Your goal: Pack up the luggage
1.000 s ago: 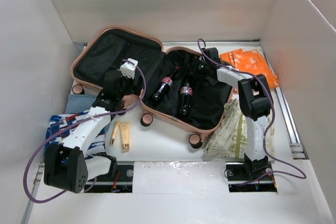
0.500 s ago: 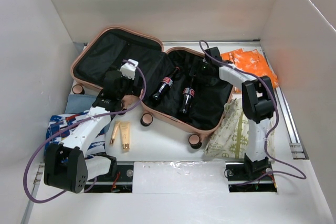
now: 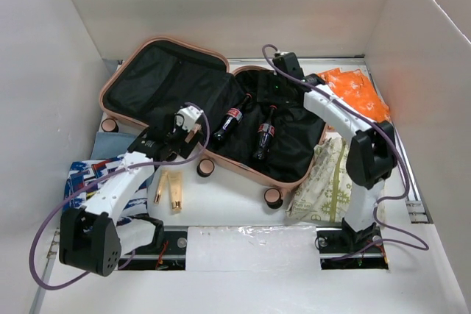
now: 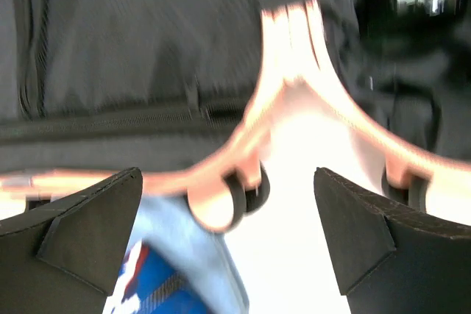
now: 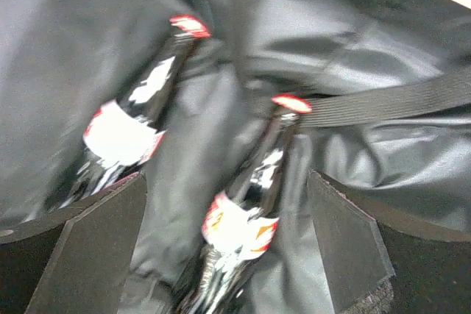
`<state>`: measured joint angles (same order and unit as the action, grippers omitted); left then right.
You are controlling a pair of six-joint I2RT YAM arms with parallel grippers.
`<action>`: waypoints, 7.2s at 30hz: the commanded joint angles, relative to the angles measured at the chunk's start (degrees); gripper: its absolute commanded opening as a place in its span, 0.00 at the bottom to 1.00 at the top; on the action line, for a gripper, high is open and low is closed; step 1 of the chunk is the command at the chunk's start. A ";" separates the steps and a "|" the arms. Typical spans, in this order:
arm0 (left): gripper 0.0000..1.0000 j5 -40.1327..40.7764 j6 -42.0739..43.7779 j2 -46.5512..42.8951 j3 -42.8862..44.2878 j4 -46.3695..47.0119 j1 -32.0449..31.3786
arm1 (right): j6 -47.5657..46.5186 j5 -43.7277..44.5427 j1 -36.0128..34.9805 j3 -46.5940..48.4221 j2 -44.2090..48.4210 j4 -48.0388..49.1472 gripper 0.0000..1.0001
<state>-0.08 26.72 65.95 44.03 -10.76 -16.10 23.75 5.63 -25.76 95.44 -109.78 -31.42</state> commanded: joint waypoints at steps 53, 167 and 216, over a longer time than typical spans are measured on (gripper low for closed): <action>1.00 0.87 -52.46 1.27 4.13 -39.40 -4.73 | 15.28 22.06 -24.78 -23.10 37.79 -22.11 0.94; 1.00 19.76 -33.83 -16.03 34.10 -30.90 23.83 | 29.87 20.03 -52.29 21.46 -27.08 -10.67 0.00; 1.00 21.08 -33.75 -12.43 35.34 -30.90 23.83 | 38.48 26.90 -21.97 0.54 -12.04 -7.17 0.06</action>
<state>19.99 -7.53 53.87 80.58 -43.33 7.94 64.27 35.51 -47.59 97.49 -122.37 -40.91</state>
